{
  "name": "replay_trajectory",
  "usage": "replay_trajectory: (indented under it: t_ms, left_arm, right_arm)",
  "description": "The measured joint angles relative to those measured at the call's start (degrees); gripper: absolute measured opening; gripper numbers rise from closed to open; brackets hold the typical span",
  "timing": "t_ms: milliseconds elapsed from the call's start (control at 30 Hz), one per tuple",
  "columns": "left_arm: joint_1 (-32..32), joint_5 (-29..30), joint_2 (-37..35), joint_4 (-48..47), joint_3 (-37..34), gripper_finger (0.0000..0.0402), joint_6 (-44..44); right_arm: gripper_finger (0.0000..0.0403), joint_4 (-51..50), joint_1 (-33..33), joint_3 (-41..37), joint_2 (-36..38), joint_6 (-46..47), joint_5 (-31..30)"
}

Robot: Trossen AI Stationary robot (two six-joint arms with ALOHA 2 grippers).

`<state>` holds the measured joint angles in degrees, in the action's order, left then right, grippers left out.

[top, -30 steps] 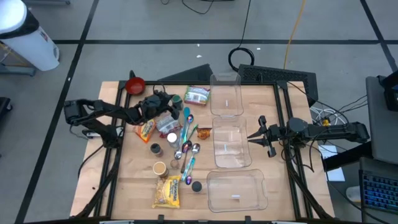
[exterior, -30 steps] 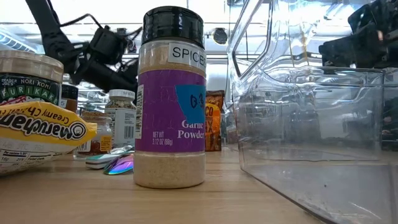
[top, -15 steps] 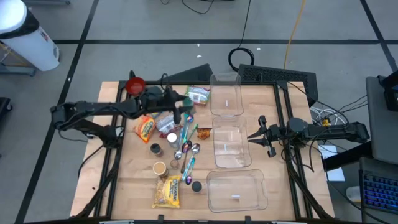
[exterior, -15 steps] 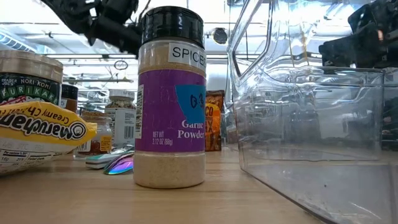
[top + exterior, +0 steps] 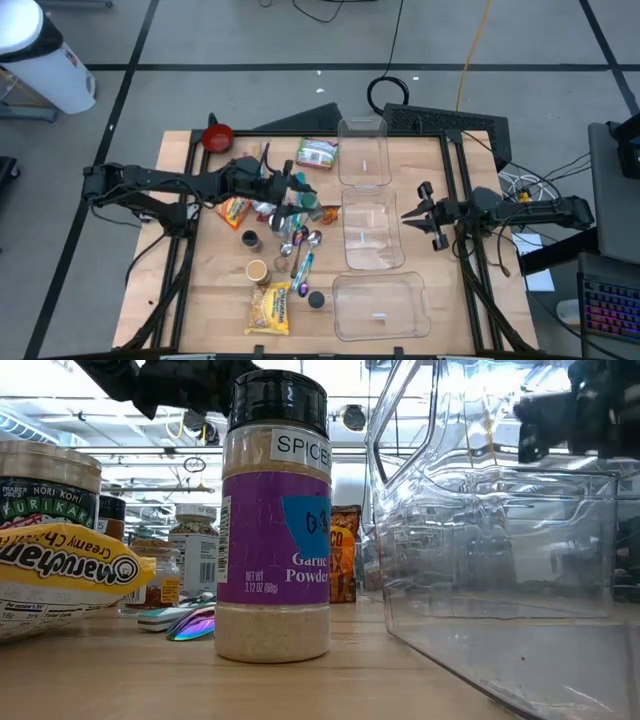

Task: Pick & Place Food Item
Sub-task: Put the green seasoning bottle into the middle transparent bin

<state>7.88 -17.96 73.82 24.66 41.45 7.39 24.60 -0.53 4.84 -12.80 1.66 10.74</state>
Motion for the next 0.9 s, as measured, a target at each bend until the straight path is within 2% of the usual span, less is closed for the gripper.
replay_trajectory:
  t_ms: [67,167,467,767,900]
  left_arm:
    - [-0.9,0.0,0.0,0.0,0.3,0.0209,0.0]
    - [-2.1,0.0,0.0,0.1,0.6,0.0209,0.0]
    - [-3.2,-2.7,0.4,0.5,0.6,0.0209,-0.4]
    - [-3.2,-3.0,0.4,2.8,0.6,0.0209,-1.9]
    - [-3.6,-2.9,0.9,3.5,0.7,0.0209,-2.8]
  right_arm:
    - [0.005,3.7,-0.3,0.0,0.0,3.2,0.0]
    - [0.005,8.7,-0.3,0.0,0.0,3.0,0.0]
    - [0.005,12.8,-0.3,0.0,-2.9,3.5,-1.7]
    - [0.005,34.7,-0.4,0.0,-20.6,2.0,-9.6]
    - [0.005,41.5,-0.3,1.3,-29.7,2.6,-15.5]
